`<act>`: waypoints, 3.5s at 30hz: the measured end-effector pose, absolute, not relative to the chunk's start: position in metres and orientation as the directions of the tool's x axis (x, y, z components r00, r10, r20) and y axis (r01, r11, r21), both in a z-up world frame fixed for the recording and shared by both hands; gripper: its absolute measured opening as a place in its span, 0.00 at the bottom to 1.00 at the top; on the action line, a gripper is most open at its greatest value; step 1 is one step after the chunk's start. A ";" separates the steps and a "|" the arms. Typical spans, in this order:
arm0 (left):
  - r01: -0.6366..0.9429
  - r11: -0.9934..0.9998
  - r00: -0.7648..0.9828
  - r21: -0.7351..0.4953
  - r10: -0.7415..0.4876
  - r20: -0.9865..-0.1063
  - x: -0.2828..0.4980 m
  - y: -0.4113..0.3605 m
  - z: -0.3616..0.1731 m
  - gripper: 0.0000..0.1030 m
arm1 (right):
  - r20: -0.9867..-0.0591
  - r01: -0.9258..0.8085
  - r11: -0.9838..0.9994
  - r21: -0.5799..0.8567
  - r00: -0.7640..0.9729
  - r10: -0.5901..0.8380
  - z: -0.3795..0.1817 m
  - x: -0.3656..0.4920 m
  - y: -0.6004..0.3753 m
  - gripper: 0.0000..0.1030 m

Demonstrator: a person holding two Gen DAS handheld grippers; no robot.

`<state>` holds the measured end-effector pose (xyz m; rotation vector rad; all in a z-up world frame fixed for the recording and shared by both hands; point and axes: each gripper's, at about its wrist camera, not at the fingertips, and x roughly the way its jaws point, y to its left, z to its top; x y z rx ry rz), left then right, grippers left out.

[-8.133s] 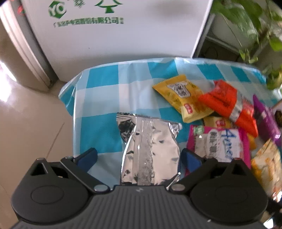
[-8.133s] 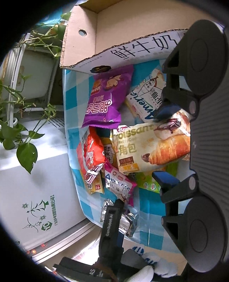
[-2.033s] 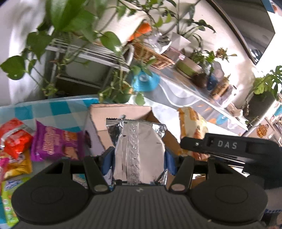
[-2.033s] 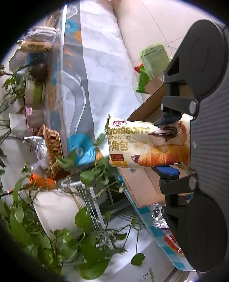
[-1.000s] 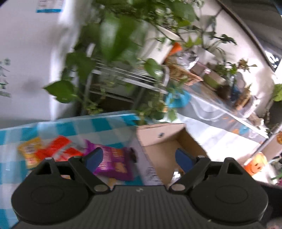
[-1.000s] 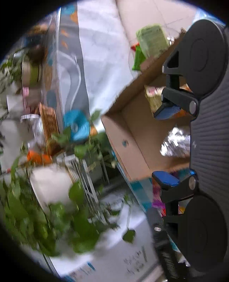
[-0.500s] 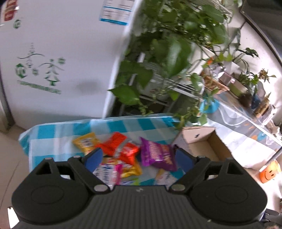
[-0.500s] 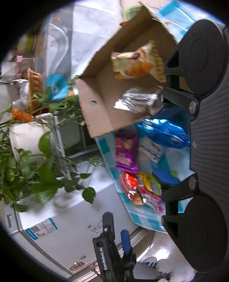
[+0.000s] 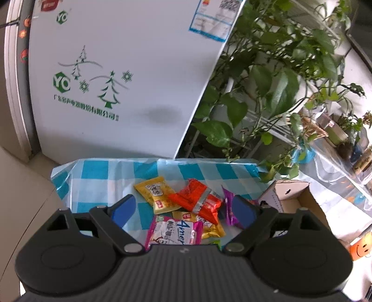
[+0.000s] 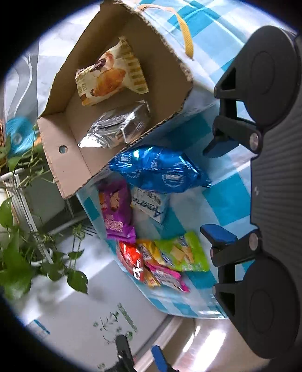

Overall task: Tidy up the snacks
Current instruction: 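Grasp the blue foil bag with the right tool and lift it, then hold the blue bag raised with right tool while left tool moves to pink Amerio bag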

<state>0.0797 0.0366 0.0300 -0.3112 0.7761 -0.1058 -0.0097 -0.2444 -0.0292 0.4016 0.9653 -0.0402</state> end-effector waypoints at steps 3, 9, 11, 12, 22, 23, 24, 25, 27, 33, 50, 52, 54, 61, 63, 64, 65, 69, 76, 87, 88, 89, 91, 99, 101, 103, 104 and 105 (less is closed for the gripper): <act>-0.026 0.948 0.704 -0.317 -0.208 -0.679 0.082 0.036 0.024 0.87 | -0.802 0.235 0.919 0.315 0.584 0.126 -0.033 -0.003 -0.240 0.69; -0.063 0.933 0.679 -0.355 -0.221 -0.700 0.090 0.037 0.012 0.87 | -0.811 0.295 0.893 0.340 0.573 0.120 -0.050 0.011 -0.239 0.68; -0.066 0.930 0.671 -0.362 -0.227 -0.705 0.093 0.035 0.009 0.87 | -0.809 0.313 0.885 0.344 0.578 0.110 -0.053 0.015 -0.239 0.65; -0.066 0.930 0.666 -0.363 -0.229 -0.710 0.095 0.034 0.007 0.87 | -0.807 0.320 0.883 0.344 0.582 0.104 -0.054 0.016 -0.239 0.61; -0.105 0.930 0.594 -0.354 -0.226 -0.772 0.112 0.023 -0.030 0.87 | -0.768 0.206 0.920 0.335 0.625 0.139 -0.047 0.020 -0.221 0.38; -0.107 0.930 0.594 -0.351 -0.224 -0.773 0.113 0.022 -0.033 0.87 | -0.761 0.183 0.924 0.337 0.630 0.153 -0.044 0.020 -0.218 0.38; -0.106 0.932 0.592 -0.347 -0.221 -0.775 0.115 0.020 -0.037 0.87 | -0.755 0.159 0.926 0.343 0.633 0.172 -0.042 0.021 -0.215 0.38; -0.104 0.934 0.589 -0.342 -0.219 -0.778 0.117 0.019 -0.040 0.87 | -0.753 0.142 0.926 0.349 0.631 0.187 -0.040 0.021 -0.213 0.38; -0.110 0.937 0.587 -0.333 -0.209 -0.782 0.120 0.017 -0.045 0.87 | -0.753 0.107 0.931 0.349 0.623 0.211 -0.036 0.023 -0.210 0.38; -0.163 0.929 0.607 -0.331 -0.170 -0.776 0.130 0.015 -0.057 0.87 | -0.756 0.025 0.938 0.347 0.599 0.263 -0.018 0.034 -0.209 0.38; -0.189 0.974 0.519 -0.125 -0.009 -0.855 0.131 0.008 -0.084 0.87 | -0.744 -0.081 0.937 0.341 0.585 0.321 -0.007 0.062 -0.214 0.38; -0.182 0.975 0.511 -0.124 -0.014 -0.859 0.124 0.012 -0.083 0.87 | -0.744 -0.074 0.933 0.352 0.583 0.327 -0.008 0.064 -0.215 0.38; -0.175 0.977 0.504 -0.122 -0.018 -0.864 0.117 0.017 -0.083 0.87 | -0.748 -0.072 0.932 0.354 0.577 0.328 -0.010 0.065 -0.215 0.38; -0.191 0.977 0.480 -0.092 0.011 -0.877 0.093 0.026 -0.081 0.87 | -0.742 -0.085 0.929 0.359 0.579 0.339 -0.007 0.063 -0.212 0.38; -0.219 0.969 0.485 -0.116 0.004 -0.875 0.088 0.030 -0.079 0.87 | -0.741 -0.089 0.930 0.356 0.579 0.340 -0.007 0.063 -0.211 0.38; -0.231 0.962 0.496 -0.146 -0.013 -0.868 0.085 0.033 -0.078 0.87 | -0.740 -0.092 0.930 0.356 0.580 0.341 -0.006 0.063 -0.210 0.38; -0.238 0.957 0.501 -0.167 -0.027 -0.865 0.083 0.034 -0.077 0.87 | -0.739 -0.093 0.929 0.357 0.580 0.342 -0.006 0.063 -0.210 0.38; -0.290 0.931 0.501 -0.220 -0.048 -0.864 0.077 0.040 -0.072 0.87 | -0.736 -0.096 0.929 0.357 0.584 0.343 -0.005 0.063 -0.210 0.38; -0.402 0.866 0.485 -0.298 -0.075 -0.871 0.071 0.049 -0.068 0.87 | -0.719 -0.110 0.928 0.357 0.601 0.348 0.002 0.062 -0.209 0.38; -0.451 0.830 0.507 -0.328 -0.065 -0.860 0.049 0.053 -0.054 0.87 | -0.692 -0.112 0.919 0.378 0.625 0.361 0.011 0.060 -0.214 0.38; -0.445 0.832 0.506 -0.331 -0.071 -0.860 0.051 0.051 -0.054 0.87 | -0.690 -0.114 0.918 0.379 0.627 0.362 0.011 0.060 -0.213 0.38; -0.441 0.834 0.505 -0.331 -0.074 -0.860 0.053 0.048 -0.055 0.87 | -0.687 -0.116 0.918 0.380 0.628 0.364 0.012 0.059 -0.213 0.38; -0.431 0.838 0.498 -0.334 -0.087 -0.863 0.060 0.043 -0.059 0.88 | -0.686 -0.116 0.917 0.381 0.630 0.365 0.012 0.059 -0.213 0.38; -0.378 0.891 0.442 -0.251 -0.064 -0.895 0.092 0.027 -0.077 0.89 | -0.680 -0.094 0.914 0.395 0.639 0.359 0.012 0.060 -0.219 0.38; -0.326 0.919 0.444 -0.221 -0.057 -0.894 0.100 0.023 -0.076 0.89 | -0.679 -0.092 0.913 0.398 0.639 0.361 0.012 0.059 -0.219 0.38; -0.271 0.947 0.430 -0.171 -0.040 -0.902 0.105 0.017 -0.075 0.89 | -0.679 -0.091 0.911 0.401 0.638 0.363 0.011 0.060 -0.219 0.38; -0.246 0.957 0.428 -0.155 -0.037 -0.903 0.104 0.015 -0.074 0.89 | -0.679 -0.091 0.911 0.401 0.638 0.363 0.011 0.060 -0.219 0.38; -0.227 0.962 0.433 -0.150 -0.038 -0.901 0.102 0.013 -0.072 0.89 | -0.680 -0.090 0.911 0.401 0.637 0.363 0.011 0.060 -0.219 0.38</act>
